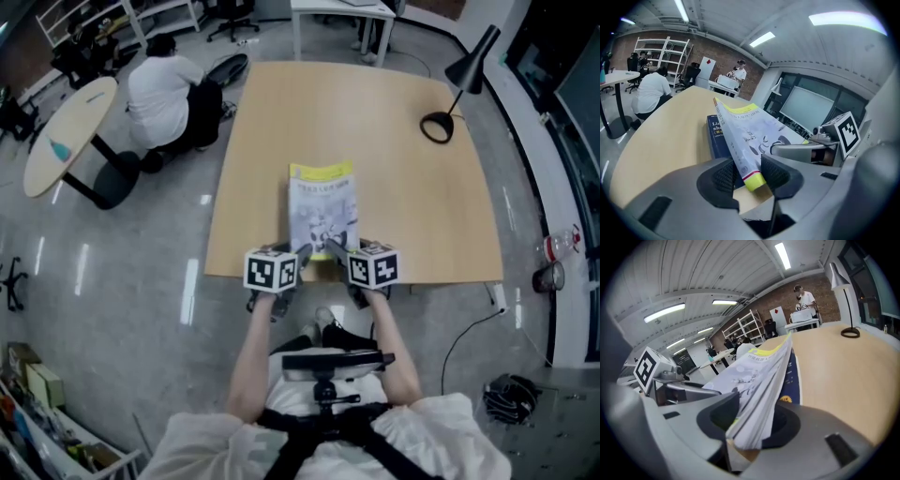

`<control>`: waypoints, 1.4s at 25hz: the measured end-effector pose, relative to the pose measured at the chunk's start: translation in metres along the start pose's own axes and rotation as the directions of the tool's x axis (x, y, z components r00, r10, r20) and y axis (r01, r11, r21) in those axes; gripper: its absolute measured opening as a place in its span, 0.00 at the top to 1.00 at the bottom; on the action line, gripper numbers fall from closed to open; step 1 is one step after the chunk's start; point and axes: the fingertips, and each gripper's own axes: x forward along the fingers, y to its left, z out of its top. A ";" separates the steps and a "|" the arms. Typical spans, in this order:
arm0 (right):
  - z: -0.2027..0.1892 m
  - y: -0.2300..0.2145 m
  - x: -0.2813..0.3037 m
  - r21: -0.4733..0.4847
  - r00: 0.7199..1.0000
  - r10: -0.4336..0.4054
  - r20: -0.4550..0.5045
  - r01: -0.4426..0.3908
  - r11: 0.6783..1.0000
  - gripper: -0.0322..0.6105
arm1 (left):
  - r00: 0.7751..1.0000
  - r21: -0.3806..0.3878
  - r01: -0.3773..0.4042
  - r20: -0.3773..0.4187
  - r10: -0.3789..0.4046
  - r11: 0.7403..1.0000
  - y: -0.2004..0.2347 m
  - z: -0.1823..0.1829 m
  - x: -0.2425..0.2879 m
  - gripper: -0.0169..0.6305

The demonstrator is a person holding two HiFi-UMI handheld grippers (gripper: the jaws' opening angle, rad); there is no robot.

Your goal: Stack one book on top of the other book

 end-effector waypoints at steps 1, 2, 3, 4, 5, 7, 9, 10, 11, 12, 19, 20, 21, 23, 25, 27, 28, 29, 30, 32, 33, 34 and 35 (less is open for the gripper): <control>-0.001 -0.001 0.004 0.007 1.000 0.000 -0.009 0.000 1.000 0.74 | 1.000 -0.007 -0.002 -0.006 0.002 1.000 0.003 0.000 0.002 0.74; -0.002 -0.004 0.007 0.015 1.000 0.000 -0.018 0.000 1.000 0.74 | 1.000 -0.013 -0.006 -0.013 0.006 1.000 0.005 -0.001 0.005 0.74; -0.004 -0.007 0.009 0.022 1.000 -0.003 -0.028 0.004 1.000 0.74 | 1.000 -0.021 -0.009 -0.022 0.009 1.000 0.007 -0.002 0.008 0.74; -0.007 -0.009 0.012 0.028 0.999 -0.008 -0.038 0.009 1.000 0.74 | 0.999 -0.030 -0.012 -0.032 0.011 0.999 0.008 -0.005 0.011 0.74; -0.009 -0.011 0.014 0.030 0.999 -0.013 -0.047 0.015 0.999 0.74 | 0.999 -0.038 -0.014 -0.041 0.012 0.999 0.011 -0.007 0.013 0.74; -0.012 -0.013 0.019 0.027 0.998 -0.024 -0.056 0.026 0.999 0.74 | 0.999 -0.045 -0.021 -0.049 0.019 0.999 0.015 -0.011 0.017 0.74; -0.014 -0.014 0.022 0.021 0.997 -0.035 -0.062 0.036 0.999 0.74 | 0.998 -0.049 -0.024 -0.053 0.022 0.998 0.018 -0.014 0.019 0.74; -0.016 -0.014 0.024 0.016 0.997 -0.041 -0.068 0.042 0.999 0.74 | 0.998 -0.054 -0.024 -0.057 0.021 0.998 0.020 -0.016 0.020 0.74; -0.017 -0.014 0.027 0.011 0.996 -0.046 -0.074 0.047 0.999 0.73 | 0.998 -0.060 -0.025 -0.061 0.021 0.998 0.022 -0.018 0.021 0.74; -0.019 -0.015 0.029 0.008 0.995 -0.049 -0.083 0.049 0.999 0.74 | 0.998 -0.066 -0.029 -0.064 0.024 0.997 0.024 -0.020 0.022 0.74; -0.025 -0.032 0.022 0.058 0.992 -0.075 -0.100 0.081 0.995 0.69 | 0.997 -0.061 -0.044 -0.069 0.040 0.997 0.014 -0.023 0.031 0.74; -0.024 -0.032 0.024 0.032 0.990 -0.102 -0.098 0.106 0.994 0.66 | 0.997 -0.063 -0.046 -0.068 0.042 0.997 0.016 -0.022 0.030 0.74; -0.024 -0.032 0.025 0.004 0.987 -0.129 -0.099 0.130 0.991 0.65 | 0.997 -0.067 -0.050 -0.066 0.045 0.997 0.019 -0.023 0.029 0.74; -0.024 -0.034 0.026 -0.040 0.981 -0.166 -0.096 0.163 0.986 0.58 | 0.997 -0.071 -0.057 -0.062 0.053 0.996 0.021 -0.024 0.028 0.74; -0.025 -0.038 0.025 -0.045 0.980 -0.180 -0.081 0.176 0.983 0.57 | 0.996 -0.070 -0.063 -0.062 0.059 0.996 0.020 -0.023 0.030 0.74; -0.026 -0.045 0.022 -0.056 0.976 -0.207 -0.069 0.203 0.978 0.51 | 0.996 -0.066 -0.068 -0.066 0.063 0.996 0.018 -0.024 0.032 0.74; -0.027 -0.049 0.021 -0.071 0.972 -0.226 -0.066 0.221 0.973 0.47 | 0.995 -0.063 -0.070 -0.069 0.066 0.996 0.017 -0.025 0.032 0.74; -0.027 -0.052 0.020 -0.091 0.968 -0.243 -0.064 0.237 0.967 0.42 | 0.995 -0.062 -0.072 -0.070 0.068 0.995 0.017 -0.026 0.032 0.74; -0.027 -0.056 0.018 -0.114 0.963 -0.261 -0.061 0.253 0.961 0.33 | 0.995 -0.062 -0.073 -0.069 0.069 0.995 0.017 -0.027 0.032 0.74; -0.021 -0.063 0.009 -0.146 0.955 -0.293 -0.036 0.285 0.947 0.27 | 0.995 -0.064 -0.077 -0.063 0.073 0.995 0.017 -0.026 0.031 0.74; -0.015 -0.065 0.003 -0.144 0.954 -0.301 -0.014 0.296 0.944 0.27 | 0.995 -0.063 -0.080 -0.060 0.076 0.995 0.018 -0.026 0.031 0.74; -0.007 -0.065 -0.002 -0.123 0.956 -0.294 0.013 0.294 0.948 0.27 | 0.995 -0.064 -0.082 -0.059 0.078 0.995 0.018 -0.026 0.031 0.74; 0.000 -0.062 -0.006 -0.084 0.962 -0.269 0.037 0.272 0.959 0.27 | 0.995 -0.065 -0.081 -0.059 0.078 0.995 0.018 -0.025 0.031 0.74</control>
